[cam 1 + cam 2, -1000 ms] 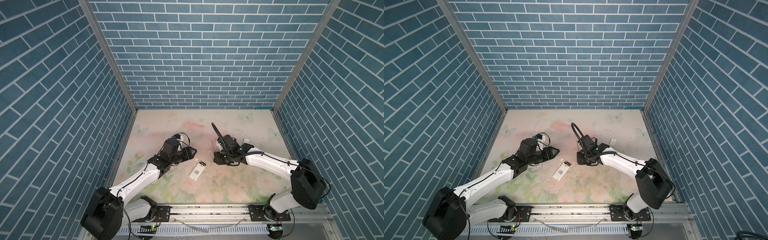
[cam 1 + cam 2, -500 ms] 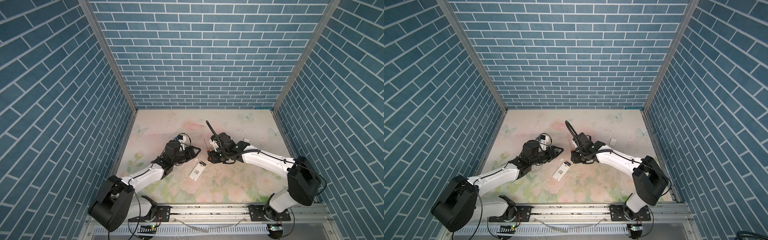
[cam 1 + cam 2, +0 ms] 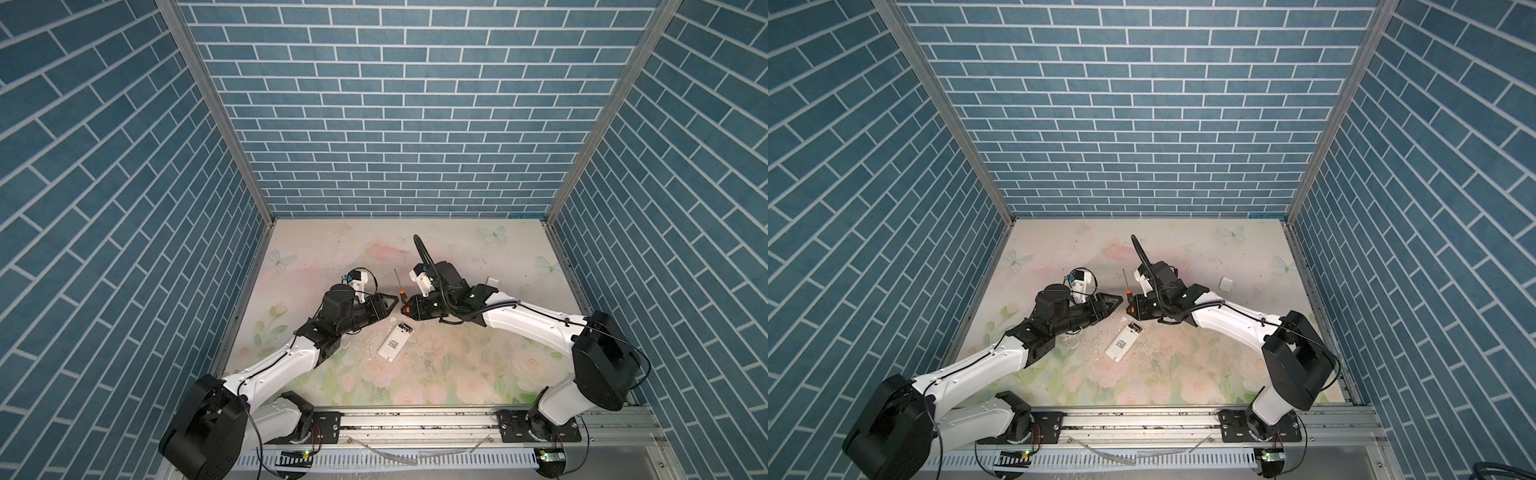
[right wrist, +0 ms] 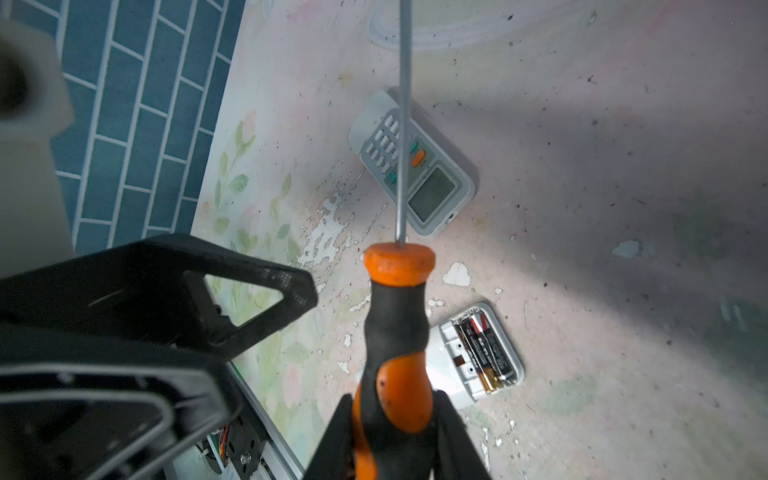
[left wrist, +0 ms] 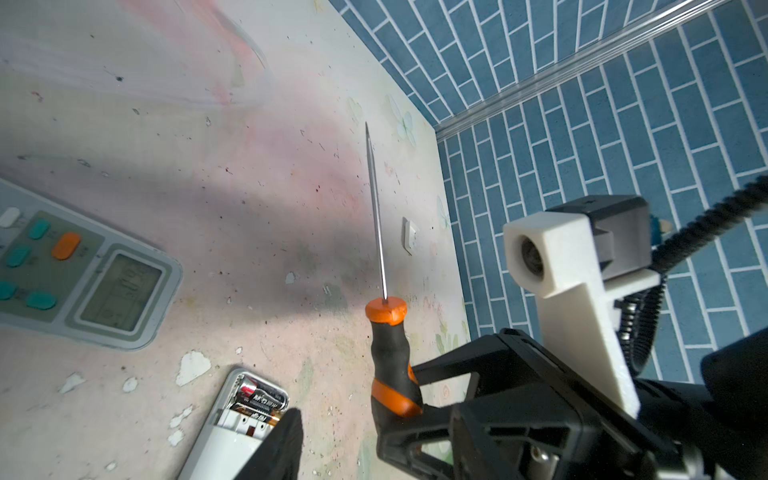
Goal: Unload the batteries from the remote control
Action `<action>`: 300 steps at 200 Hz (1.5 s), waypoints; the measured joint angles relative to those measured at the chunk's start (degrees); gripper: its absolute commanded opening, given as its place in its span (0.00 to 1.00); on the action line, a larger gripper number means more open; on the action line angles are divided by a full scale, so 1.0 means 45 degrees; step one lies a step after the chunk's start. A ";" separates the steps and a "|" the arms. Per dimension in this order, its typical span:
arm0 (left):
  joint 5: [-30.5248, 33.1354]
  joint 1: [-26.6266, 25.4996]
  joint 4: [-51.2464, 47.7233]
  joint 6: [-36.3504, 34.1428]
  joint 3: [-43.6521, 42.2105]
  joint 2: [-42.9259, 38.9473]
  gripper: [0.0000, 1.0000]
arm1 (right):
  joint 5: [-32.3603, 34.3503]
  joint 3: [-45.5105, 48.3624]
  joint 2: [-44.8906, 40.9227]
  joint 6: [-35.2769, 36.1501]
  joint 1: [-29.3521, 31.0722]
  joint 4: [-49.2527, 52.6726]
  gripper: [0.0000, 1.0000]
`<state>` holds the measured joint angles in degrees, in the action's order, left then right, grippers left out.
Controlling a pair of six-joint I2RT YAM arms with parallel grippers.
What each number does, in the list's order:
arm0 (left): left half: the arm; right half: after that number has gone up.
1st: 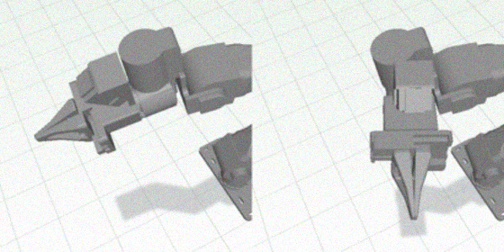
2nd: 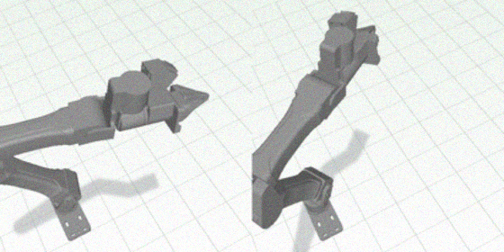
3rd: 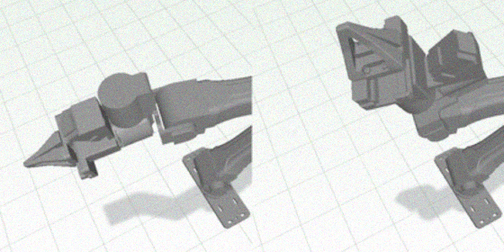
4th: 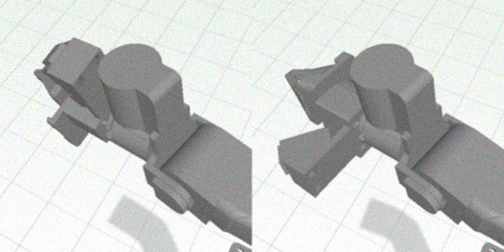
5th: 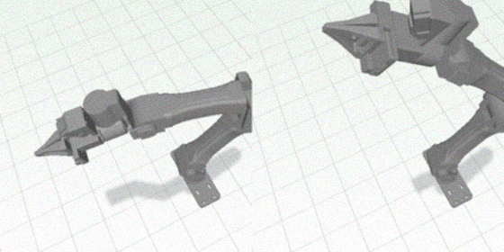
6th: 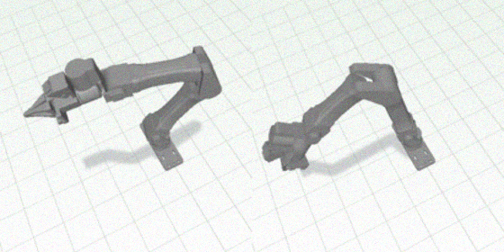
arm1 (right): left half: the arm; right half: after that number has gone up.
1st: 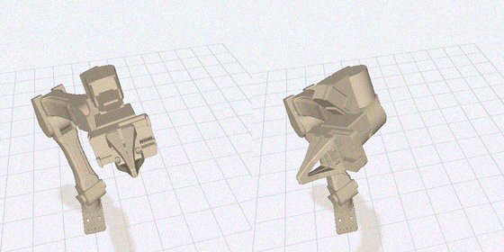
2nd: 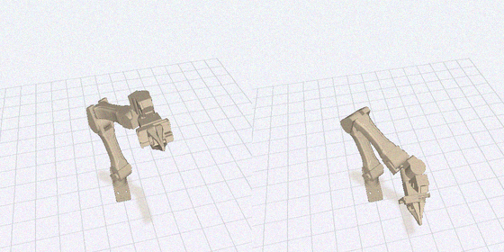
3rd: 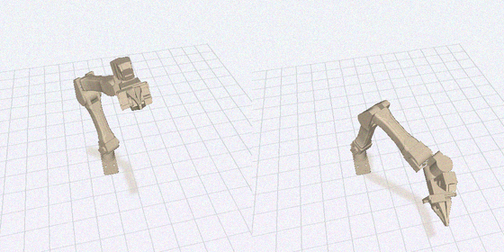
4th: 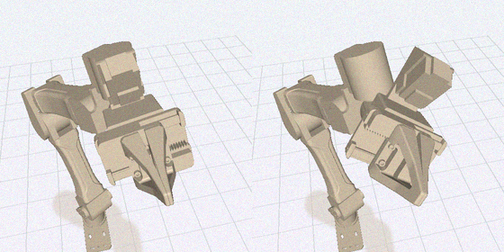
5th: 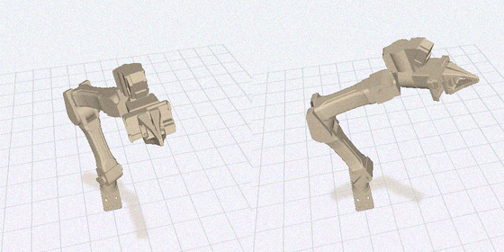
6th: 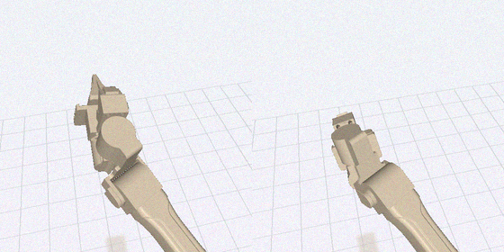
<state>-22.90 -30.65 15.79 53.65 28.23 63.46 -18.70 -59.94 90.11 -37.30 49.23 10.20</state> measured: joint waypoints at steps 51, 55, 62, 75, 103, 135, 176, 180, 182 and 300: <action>0.0466 0.0000 -0.1127 -0.0340 -0.0010 -0.0612 0.58 | -0.0165 0.0121 0.0000 -0.0097 0.0000 -0.0578 0.00; 0.0491 0.0000 -0.1161 -0.0355 -0.0010 -0.0612 0.58 | -0.0180 0.0121 0.0000 -0.0092 0.0000 -0.0593 0.00; 0.0515 0.0000 -0.1234 -0.0364 -0.0010 -0.0612 0.58 | -0.0189 0.0121 0.0000 -0.0092 0.0000 -0.0607 0.00; 0.0529 -0.0005 -0.1263 -0.0369 -0.0034 -0.0597 0.58 | -0.0180 0.0121 0.0000 -0.0087 0.0000 -0.0602 0.00; 0.0525 0.0000 -0.1171 -0.0364 -0.0029 -0.0214 0.58 | 0.0272 0.0097 0.0000 0.0112 0.0039 0.0146 0.00; 0.0423 0.0000 -0.0733 -0.0272 0.0092 0.0748 0.57 | 0.1467 -0.0573 0.0005 0.0733 0.0355 0.2191 0.00; -0.0019 -0.0005 0.0617 0.0185 0.0554 0.2055 0.56 | 0.2735 -0.1943 0.0010 0.1277 0.1025 0.3512 0.00; -0.0058 -0.0005 0.0767 0.0233 0.0588 0.2161 0.56 | 0.2837 -0.2001 0.0019 0.1302 0.1078 0.3594 0.00; -0.0078 -0.0005 0.0855 0.0238 0.0602 0.2229 0.56 | 0.2905 -0.2030 0.0029 0.1316 0.1103 0.3633 0.00; -0.0423 -0.0005 0.2647 0.0981 0.0636 0.2769 0.56 | 0.4648 -0.2861 0.0675 0.1491 0.1535 0.5591 0.00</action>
<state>-24.80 -30.68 27.70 58.06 31.09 75.92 2.22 -72.82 93.14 -30.59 56.14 35.35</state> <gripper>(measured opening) 0.556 0.272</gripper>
